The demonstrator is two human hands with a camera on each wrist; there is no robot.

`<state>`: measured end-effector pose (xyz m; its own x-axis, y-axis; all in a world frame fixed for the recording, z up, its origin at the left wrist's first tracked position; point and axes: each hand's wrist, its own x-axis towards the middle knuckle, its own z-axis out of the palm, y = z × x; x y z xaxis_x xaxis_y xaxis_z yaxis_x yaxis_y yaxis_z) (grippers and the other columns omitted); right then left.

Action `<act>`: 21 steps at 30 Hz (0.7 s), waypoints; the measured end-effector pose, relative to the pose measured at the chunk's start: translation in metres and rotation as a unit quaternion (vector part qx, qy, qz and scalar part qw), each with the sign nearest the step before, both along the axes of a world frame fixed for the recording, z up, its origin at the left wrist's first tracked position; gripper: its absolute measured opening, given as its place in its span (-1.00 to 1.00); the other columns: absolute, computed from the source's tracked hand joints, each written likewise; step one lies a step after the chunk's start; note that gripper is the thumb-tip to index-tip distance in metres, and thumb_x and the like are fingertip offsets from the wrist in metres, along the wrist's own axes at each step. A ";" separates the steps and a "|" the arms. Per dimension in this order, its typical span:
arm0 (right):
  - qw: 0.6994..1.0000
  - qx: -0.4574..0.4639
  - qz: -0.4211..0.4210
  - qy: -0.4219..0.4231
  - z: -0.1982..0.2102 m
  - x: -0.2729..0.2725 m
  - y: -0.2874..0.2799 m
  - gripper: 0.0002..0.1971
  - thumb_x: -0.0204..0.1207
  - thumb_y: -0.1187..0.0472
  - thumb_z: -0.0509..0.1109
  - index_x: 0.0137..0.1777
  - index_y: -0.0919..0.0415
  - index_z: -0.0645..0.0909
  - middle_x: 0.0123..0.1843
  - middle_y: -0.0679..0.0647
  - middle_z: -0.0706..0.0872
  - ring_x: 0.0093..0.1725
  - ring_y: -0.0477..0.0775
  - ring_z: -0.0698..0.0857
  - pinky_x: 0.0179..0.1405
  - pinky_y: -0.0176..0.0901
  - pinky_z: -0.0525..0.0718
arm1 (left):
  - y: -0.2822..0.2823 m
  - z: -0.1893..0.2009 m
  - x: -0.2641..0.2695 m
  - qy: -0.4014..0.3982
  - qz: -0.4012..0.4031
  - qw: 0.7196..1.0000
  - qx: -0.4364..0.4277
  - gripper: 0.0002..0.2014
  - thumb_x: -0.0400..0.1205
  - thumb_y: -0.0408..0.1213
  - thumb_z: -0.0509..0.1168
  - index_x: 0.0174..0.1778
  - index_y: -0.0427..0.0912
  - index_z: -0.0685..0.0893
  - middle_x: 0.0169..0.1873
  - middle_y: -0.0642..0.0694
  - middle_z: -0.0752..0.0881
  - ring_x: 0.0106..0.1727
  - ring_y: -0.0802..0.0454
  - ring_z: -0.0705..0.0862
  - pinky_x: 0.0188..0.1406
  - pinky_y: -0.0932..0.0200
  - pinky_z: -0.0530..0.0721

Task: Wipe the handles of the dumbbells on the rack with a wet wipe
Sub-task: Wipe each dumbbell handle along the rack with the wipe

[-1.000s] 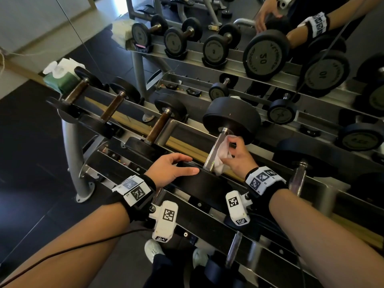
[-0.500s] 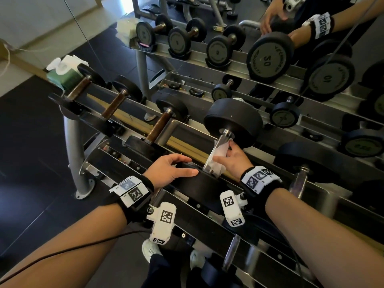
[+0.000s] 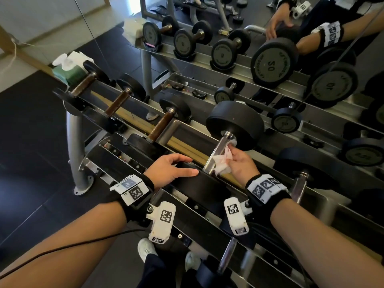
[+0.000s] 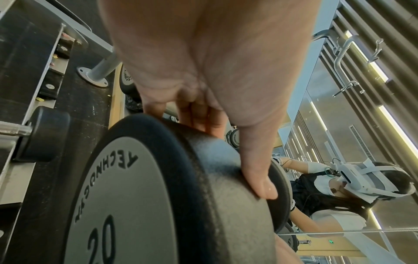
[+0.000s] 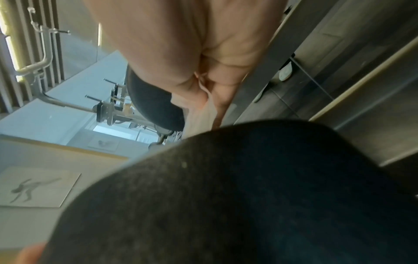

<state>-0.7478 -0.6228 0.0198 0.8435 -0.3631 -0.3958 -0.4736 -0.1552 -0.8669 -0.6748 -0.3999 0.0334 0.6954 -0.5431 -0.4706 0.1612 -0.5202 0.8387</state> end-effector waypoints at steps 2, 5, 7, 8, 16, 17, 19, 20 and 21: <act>1.000 0.010 -0.003 0.008 0.000 0.001 0.003 -0.51 0.70 0.42 0.18 0.61 0.15 0.40 0.35 0.08 0.60 0.32 0.03 0.61 0.32 -0.20 0.52 | 0.000 0.000 -0.001 0.002 0.007 1.000 -0.002 -0.35 0.28 0.14 0.52 0.32 0.11 0.65 0.21 0.06 0.66 0.25 0.04 0.66 0.28 0.01 0.69; 0.997 -0.001 0.068 0.022 -0.004 -0.017 0.013 -0.59 0.70 0.37 0.21 0.53 0.16 0.50 0.31 0.12 0.69 0.34 0.08 0.65 0.40 -0.07 0.57 | 0.001 -0.001 0.000 -0.001 0.008 1.000 0.007 -0.43 0.37 0.07 0.54 0.33 0.10 0.66 0.27 0.01 0.65 0.36 -0.04 0.61 0.41 -0.11 0.60; 0.995 0.003 0.094 0.034 -0.007 -0.024 0.014 -0.59 0.69 0.37 0.23 0.52 0.16 0.52 0.30 0.12 0.70 0.35 0.07 0.65 0.44 -0.01 0.56 | 0.000 0.001 0.000 0.000 0.006 1.000 0.007 -0.38 0.31 0.13 0.53 0.31 0.10 0.66 0.23 0.04 0.66 0.33 -0.02 0.63 0.38 -0.07 0.62; 0.996 0.014 0.087 0.034 -0.007 -0.023 0.012 -0.57 0.68 0.41 0.23 0.53 0.19 0.51 0.33 0.15 0.69 0.36 0.10 0.65 0.48 0.05 0.54 | 0.000 0.002 -0.001 0.000 0.006 1.000 0.006 -0.36 0.28 0.15 0.52 0.31 0.10 0.66 0.22 0.05 0.66 0.31 0.00 0.64 0.37 -0.05 0.63; 0.995 0.090 -0.032 0.012 -0.004 0.004 -0.005 -0.51 0.64 0.53 0.21 0.54 0.23 0.48 0.38 0.24 0.65 0.39 0.21 0.64 0.52 0.17 0.50 | 0.000 0.003 -0.005 0.012 0.020 0.999 -0.024 -0.34 0.21 0.13 0.54 0.27 0.09 0.68 0.13 0.03 0.73 0.11 0.10 0.75 0.02 0.18 0.78; 0.996 0.083 -0.004 0.019 -0.006 -0.003 -0.001 -0.53 0.62 0.53 0.22 0.50 0.26 0.52 0.35 0.24 0.68 0.36 0.20 0.66 0.51 0.19 0.52 | 0.000 0.003 -0.004 0.013 0.020 0.999 -0.023 -0.34 0.23 0.12 0.54 0.28 0.08 0.68 0.15 0.02 0.72 0.14 0.07 0.74 0.10 0.11 0.77; 0.996 0.061 0.055 0.042 -0.009 -0.017 0.005 -0.53 0.61 0.53 0.24 0.49 0.25 0.54 0.32 0.21 0.70 0.36 0.15 0.66 0.51 0.20 0.51 | 0.001 0.001 -0.003 0.011 0.017 1.000 -0.014 -0.39 0.31 0.08 0.54 0.31 0.07 0.66 0.19 0.01 0.69 0.21 0.03 0.70 0.24 0.00 0.72; 0.995 0.046 0.080 0.048 -0.009 -0.020 0.005 -0.52 0.61 0.53 0.24 0.50 0.23 0.53 0.33 0.20 0.70 0.37 0.14 0.65 0.52 0.19 0.51 | 0.001 0.000 -0.002 0.008 0.016 1.000 -0.009 -0.40 0.33 0.08 0.54 0.31 0.08 0.66 0.20 0.01 0.68 0.23 0.03 0.68 0.27 0.01 0.69; 0.993 0.041 0.098 0.049 -0.007 -0.021 0.002 -0.51 0.61 0.54 0.23 0.52 0.23 0.52 0.34 0.20 0.70 0.38 0.13 0.65 0.53 0.19 0.50 | 0.000 0.000 -0.002 0.006 0.014 1.000 -0.004 -0.39 0.32 0.10 0.53 0.31 0.09 0.66 0.21 0.03 0.68 0.23 0.05 0.67 0.26 0.04 0.68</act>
<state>-0.7684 -0.6210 0.0125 0.8505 -0.1600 -0.5010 -0.5243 -0.1838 -0.8314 -0.6768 -0.3995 0.0332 0.7052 -0.5272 -0.4741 0.1858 -0.5079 0.8411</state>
